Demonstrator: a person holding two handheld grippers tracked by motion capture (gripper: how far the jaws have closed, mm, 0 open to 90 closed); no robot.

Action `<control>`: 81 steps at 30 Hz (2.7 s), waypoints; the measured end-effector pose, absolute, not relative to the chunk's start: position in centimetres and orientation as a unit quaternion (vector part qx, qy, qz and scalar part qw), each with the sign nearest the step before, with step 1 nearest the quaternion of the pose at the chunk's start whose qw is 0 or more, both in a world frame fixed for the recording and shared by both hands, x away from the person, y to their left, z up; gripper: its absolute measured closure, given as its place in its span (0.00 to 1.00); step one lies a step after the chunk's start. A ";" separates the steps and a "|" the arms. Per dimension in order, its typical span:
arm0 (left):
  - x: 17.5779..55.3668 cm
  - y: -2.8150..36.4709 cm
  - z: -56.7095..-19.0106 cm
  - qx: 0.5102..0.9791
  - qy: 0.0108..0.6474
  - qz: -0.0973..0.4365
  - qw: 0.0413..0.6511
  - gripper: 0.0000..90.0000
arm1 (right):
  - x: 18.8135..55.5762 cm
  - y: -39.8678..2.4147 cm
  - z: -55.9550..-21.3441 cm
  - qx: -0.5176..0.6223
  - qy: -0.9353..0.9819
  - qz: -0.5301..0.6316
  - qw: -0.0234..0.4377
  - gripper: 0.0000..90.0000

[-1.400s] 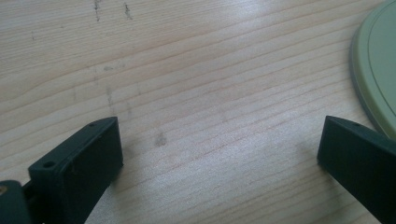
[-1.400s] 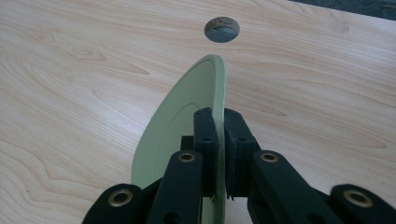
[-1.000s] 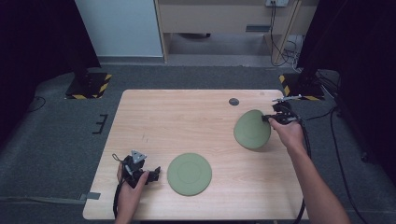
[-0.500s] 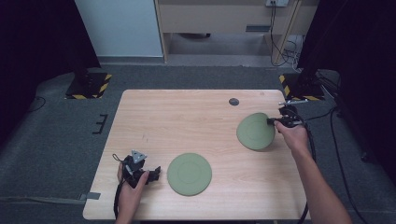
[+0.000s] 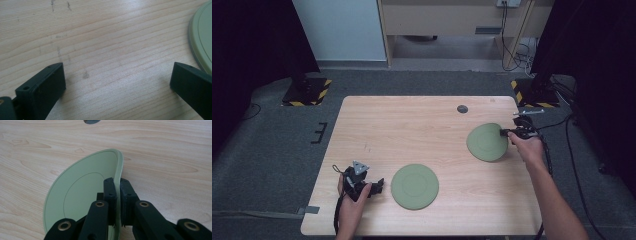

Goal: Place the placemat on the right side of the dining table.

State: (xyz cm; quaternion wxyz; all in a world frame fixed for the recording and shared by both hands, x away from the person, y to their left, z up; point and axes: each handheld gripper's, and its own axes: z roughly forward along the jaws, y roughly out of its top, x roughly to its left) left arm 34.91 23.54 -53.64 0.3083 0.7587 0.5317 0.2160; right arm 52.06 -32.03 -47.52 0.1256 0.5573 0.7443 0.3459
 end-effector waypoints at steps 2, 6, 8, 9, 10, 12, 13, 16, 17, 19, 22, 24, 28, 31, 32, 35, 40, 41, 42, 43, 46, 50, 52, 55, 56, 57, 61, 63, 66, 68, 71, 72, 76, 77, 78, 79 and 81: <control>34.9 23.5 -53.6 0.759 0.532 0.216 0.308 0.00 | 51.9 -32.3 -47.8 0.561 0.741 0.347 0.124 0.95; 34.9 23.5 -53.6 0.759 0.532 0.216 0.308 0.00 | 51.7 -32.6 -48.1 0.566 0.738 0.347 0.121 0.95; 34.9 23.5 -53.6 0.759 0.532 0.216 0.308 0.00 | 51.6 -32.8 -48.2 0.566 0.738 0.347 0.121 0.95; 34.9 23.5 -53.6 0.759 0.532 0.216 0.308 0.00 | 51.6 -32.9 -48.3 0.568 0.737 0.347 0.121 0.95; 34.9 23.5 -53.6 0.759 0.532 0.216 0.308 0.00 | 51.6 -33.1 -48.4 0.569 0.736 0.346 0.120 0.95; 34.9 23.5 -53.6 0.759 0.532 0.216 0.308 0.00 | 51.5 -33.4 -48.6 0.574 0.733 0.345 0.118 0.95; 34.9 23.5 -53.6 0.759 0.532 0.216 0.308 0.00 | 51.5 -33.5 -48.8 0.576 0.731 0.346 0.117 0.95; 34.9 23.5 -53.6 0.759 0.532 0.216 0.309 0.00 | 51.5 -33.9 -49.1 0.582 0.727 0.347 0.114 0.95; 34.9 23.5 -53.6 0.758 0.532 0.216 0.309 0.00 | 51.5 -33.9 -49.1 0.583 0.725 0.348 0.114 0.95; 34.9 23.5 -53.6 0.759 0.532 0.216 0.308 0.00 | 51.5 -34.1 -49.2 0.583 0.725 0.347 0.115 0.95; 34.9 23.5 -53.6 0.759 0.532 0.216 0.308 0.00 | 51.6 -34.3 -49.1 0.586 0.723 0.346 0.116 0.95; 34.9 23.5 -53.6 0.759 0.532 0.216 0.308 0.00 | 51.6 -34.6 -49.2 0.588 0.722 0.345 0.117 0.94; 34.9 23.5 -53.6 0.759 0.532 0.216 0.308 0.00 | 51.7 -34.9 -49.5 0.593 0.719 0.344 0.116 0.94; 34.9 23.5 -53.6 0.759 0.532 0.216 0.308 0.00 | 51.8 -35.2 -49.6 0.596 0.716 0.345 0.114 0.93; 34.9 23.5 -53.6 0.758 0.532 0.216 0.309 0.00 | 51.8 -35.2 -49.6 0.597 0.715 0.345 0.114 0.93; 34.9 23.5 -53.6 0.758 0.532 0.216 0.308 0.00 | 51.8 -35.4 -49.7 0.599 0.713 0.347 0.112 0.93; 34.9 23.5 -53.6 0.758 0.532 0.216 0.308 0.00 | 51.8 -35.6 -49.7 0.601 0.711 0.348 0.111 0.93; 34.9 23.5 -53.6 0.758 0.532 0.216 0.308 0.00 | 51.8 -35.7 -49.7 0.599 0.712 0.349 0.112 0.93; 34.9 23.5 -53.6 0.758 0.532 0.216 0.308 0.00 | 51.8 -35.7 -49.7 0.600 0.711 0.349 0.111 0.93; 34.9 23.5 -53.6 0.758 0.532 0.216 0.308 0.00 | 51.8 -35.8 -49.7 0.600 0.711 0.350 0.111 0.93; 34.9 23.5 -53.6 0.758 0.533 0.217 0.308 0.00 | 51.8 -35.8 -49.7 0.602 0.710 0.349 0.111 0.93; 34.9 23.5 -53.6 0.757 0.534 0.217 0.308 0.00 | 51.6 -36.0 -49.8 0.601 0.711 0.348 0.113 0.93; 34.9 23.5 -53.6 0.757 0.533 0.217 0.308 0.00 | 51.5 -36.0 -49.8 0.602 0.710 0.349 0.113 0.93; 34.9 23.5 -53.6 0.757 0.534 0.217 0.308 0.00 | 51.2 -36.1 -49.9 0.602 0.708 0.350 0.114 0.93; 34.9 23.5 -53.6 0.757 0.534 0.217 0.308 0.00 | 51.0 -36.2 -49.9 0.602 0.708 0.351 0.115 0.93; 34.8 23.5 -53.6 0.757 0.534 0.218 0.308 0.00 | 50.9 -36.2 -49.9 0.603 0.707 0.352 0.117 0.93; 34.8 23.4 -53.7 0.758 0.533 0.217 0.308 0.00 | 50.2 -36.3 -50.0 0.605 0.703 0.354 0.120 0.93; 34.8 23.3 -53.7 0.758 0.532 0.217 0.308 0.00 | 49.9 -36.4 -50.1 0.606 0.703 0.352 0.120 0.93; 34.8 23.2 -53.6 0.759 0.531 0.216 0.308 0.00 | 49.5 -36.5 -50.2 0.607 0.703 0.350 0.122 0.92; 34.8 23.2 -53.6 0.759 0.531 0.216 0.308 0.00 | 49.2 -36.6 -50.3 0.608 0.702 0.349 0.124 0.92; 34.8 23.2 -53.6 0.759 0.531 0.216 0.308 0.00 | 48.9 -36.6 -50.3 0.611 0.700 0.348 0.125 0.91; 34.8 23.2 -53.6 0.759 0.531 0.216 0.308 0.00 | 48.9 -36.6 -50.4 0.611 0.700 0.348 0.125 0.91; 34.8 23.2 -53.6 0.759 0.531 0.216 0.308 0.00 | 48.7 -36.9 -50.7 0.616 0.694 0.351 0.122 0.91; 34.8 23.2 -53.6 0.759 0.531 0.216 0.308 0.00 | 48.7 -37.0 -50.8 0.619 0.692 0.353 0.120 0.91; 34.8 23.2 -53.6 0.759 0.531 0.216 0.308 0.00 | 48.7 -37.0 -50.8 0.619 0.692 0.352 0.120 0.90; 34.8 23.2 -53.6 0.759 0.531 0.216 0.308 0.00 | 48.7 -37.0 -50.8 0.619 0.692 0.352 0.120 0.90; 34.8 23.2 -53.6 0.759 0.531 0.216 0.308 0.00 | 48.6 -37.1 -51.0 0.622 0.690 0.350 0.120 0.89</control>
